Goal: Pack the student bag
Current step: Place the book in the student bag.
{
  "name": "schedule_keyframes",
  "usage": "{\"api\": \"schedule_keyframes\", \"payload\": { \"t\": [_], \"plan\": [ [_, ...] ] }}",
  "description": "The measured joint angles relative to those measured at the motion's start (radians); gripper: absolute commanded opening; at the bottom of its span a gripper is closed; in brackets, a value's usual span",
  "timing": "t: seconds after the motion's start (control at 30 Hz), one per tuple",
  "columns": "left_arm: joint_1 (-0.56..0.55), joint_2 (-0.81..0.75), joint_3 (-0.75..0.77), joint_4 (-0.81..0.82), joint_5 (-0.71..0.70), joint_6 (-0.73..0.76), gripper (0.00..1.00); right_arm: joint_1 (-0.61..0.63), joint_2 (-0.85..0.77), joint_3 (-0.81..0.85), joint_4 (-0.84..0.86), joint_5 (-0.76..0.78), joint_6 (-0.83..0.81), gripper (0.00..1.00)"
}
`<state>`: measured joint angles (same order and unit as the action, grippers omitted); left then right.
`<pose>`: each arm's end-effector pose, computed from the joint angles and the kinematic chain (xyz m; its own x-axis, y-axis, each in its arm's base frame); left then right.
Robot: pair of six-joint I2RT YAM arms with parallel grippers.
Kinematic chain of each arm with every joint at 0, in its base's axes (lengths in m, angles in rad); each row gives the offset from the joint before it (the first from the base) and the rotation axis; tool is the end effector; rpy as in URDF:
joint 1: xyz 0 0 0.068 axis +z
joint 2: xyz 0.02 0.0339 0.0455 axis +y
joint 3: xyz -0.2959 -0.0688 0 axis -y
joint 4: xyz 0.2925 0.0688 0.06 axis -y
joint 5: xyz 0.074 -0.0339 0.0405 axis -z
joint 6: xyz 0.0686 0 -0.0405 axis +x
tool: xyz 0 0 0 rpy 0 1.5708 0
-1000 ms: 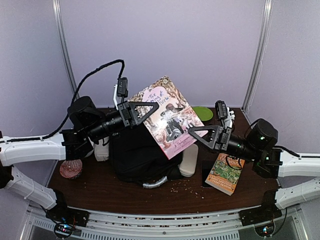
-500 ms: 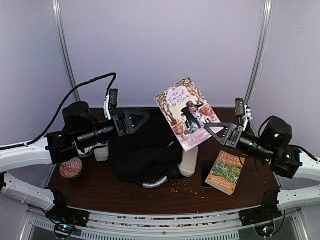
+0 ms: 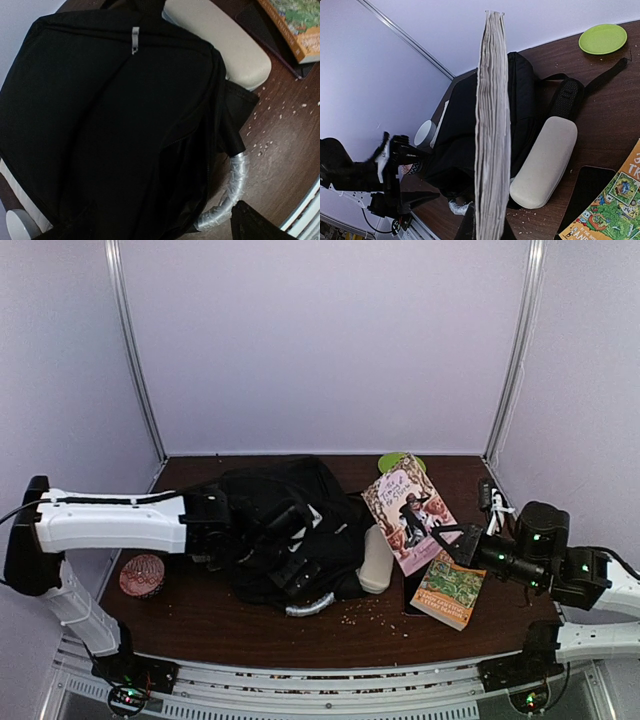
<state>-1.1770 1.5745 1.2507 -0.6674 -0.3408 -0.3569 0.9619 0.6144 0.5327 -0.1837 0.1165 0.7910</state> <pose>0.1721 -0.3545 0.2572 -0.5803 0.5386 -0.6109 0.6375 0.7672 0.0707 0.1277 0.1692 0.2827 -0.6392 0.3181 -0.7002 -0.4211 0.6171 0.6647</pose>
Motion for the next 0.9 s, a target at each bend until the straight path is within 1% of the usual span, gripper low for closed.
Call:
{"api": "schedule_keyframes", "payload": {
  "t": [0.17, 0.37, 0.47, 0.5, 0.57, 0.6, 0.67, 0.7, 0.77, 0.8, 0.83, 0.9],
  "plan": [
    [-0.032, 0.156, 0.078, -0.102, -0.089, 0.066, 0.94, -0.003, -0.007, -0.001, -0.011, 0.000, 0.002, 0.00],
    [-0.028, 0.235, 0.103, -0.143, -0.166, 0.092, 0.94, -0.003, -0.011, -0.001, -0.026, -0.005, 0.002, 0.00],
    [-0.024, 0.268, 0.105, -0.151, -0.198, 0.097, 0.91, -0.003, -0.021, -0.001, -0.031, -0.005, 0.002, 0.00],
    [-0.021, 0.281, 0.107, -0.152, -0.205, 0.098, 0.89, -0.004, -0.026, -0.001, -0.031, -0.005, 0.002, 0.00],
    [-0.011, 0.303, 0.111, -0.154, -0.215, 0.100, 0.79, -0.004, -0.031, -0.001, -0.031, -0.005, 0.002, 0.00],
    [-0.004, 0.313, 0.113, -0.155, -0.219, 0.099, 0.71, -0.004, -0.032, -0.001, -0.031, -0.006, 0.002, 0.00],
    [0.014, 0.326, 0.119, -0.154, -0.221, 0.097, 0.46, -0.004, -0.035, -0.001, -0.031, -0.007, 0.002, 0.00],
    [0.019, 0.328, 0.121, -0.154, -0.220, 0.091, 0.31, -0.004, -0.035, -0.001, -0.032, -0.007, 0.002, 0.00],
    [0.025, 0.330, 0.130, -0.158, -0.222, 0.090, 0.10, -0.004, -0.040, -0.001, -0.036, -0.008, 0.001, 0.00],
    [0.028, 0.329, 0.137, -0.161, -0.229, 0.091, 0.02, -0.004, -0.043, -0.001, -0.039, -0.008, 0.001, 0.00],
    [0.031, 0.327, 0.143, -0.164, -0.233, 0.087, 0.00, -0.004, -0.047, -0.001, -0.042, -0.008, 0.001, 0.00],
    [0.037, 0.316, 0.156, -0.172, -0.241, 0.087, 0.00, -0.004, -0.054, 0.000, -0.052, -0.008, 0.000, 0.00]
  ]
}}
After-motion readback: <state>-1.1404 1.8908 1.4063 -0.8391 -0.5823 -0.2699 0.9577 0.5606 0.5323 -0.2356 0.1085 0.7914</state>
